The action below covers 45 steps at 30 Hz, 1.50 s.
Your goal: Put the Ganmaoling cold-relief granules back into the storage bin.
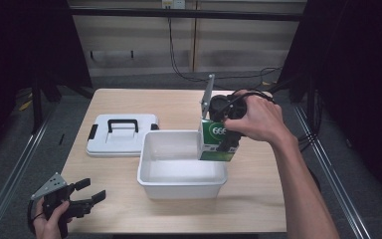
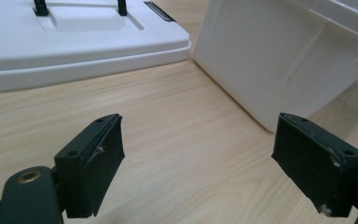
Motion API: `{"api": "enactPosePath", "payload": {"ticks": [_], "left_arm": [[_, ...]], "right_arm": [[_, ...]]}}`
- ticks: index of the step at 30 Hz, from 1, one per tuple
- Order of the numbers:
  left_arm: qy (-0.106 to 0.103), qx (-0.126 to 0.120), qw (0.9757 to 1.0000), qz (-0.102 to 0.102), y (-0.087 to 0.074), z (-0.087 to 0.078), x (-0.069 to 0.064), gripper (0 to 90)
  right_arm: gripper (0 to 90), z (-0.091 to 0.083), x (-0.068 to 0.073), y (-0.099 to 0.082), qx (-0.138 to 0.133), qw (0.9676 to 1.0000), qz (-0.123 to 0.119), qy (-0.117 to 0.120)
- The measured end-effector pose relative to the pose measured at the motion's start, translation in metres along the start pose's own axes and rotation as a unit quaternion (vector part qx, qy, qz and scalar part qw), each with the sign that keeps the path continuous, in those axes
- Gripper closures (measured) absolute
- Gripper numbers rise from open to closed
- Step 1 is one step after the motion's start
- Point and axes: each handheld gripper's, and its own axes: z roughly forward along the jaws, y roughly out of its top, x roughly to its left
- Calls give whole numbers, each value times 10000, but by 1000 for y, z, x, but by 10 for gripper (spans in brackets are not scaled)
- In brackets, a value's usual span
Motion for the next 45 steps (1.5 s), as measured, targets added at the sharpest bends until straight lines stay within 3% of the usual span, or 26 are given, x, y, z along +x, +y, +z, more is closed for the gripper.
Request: {"api": "enactPosePath", "payload": {"ticks": [23,30,45], "left_arm": [[-14,-13,10000,-74,0,1,1,158],[-20,-4,10000,-49,0,1,1,158],[-44,4,10000,-14,0,1,0,158]], "right_arm": [[159,44,-14,28,213,9995,-154,163],[159,62,-19,24,216,9994,-126,257],[158,87,-18,21,558,9981,-127,205]]}}
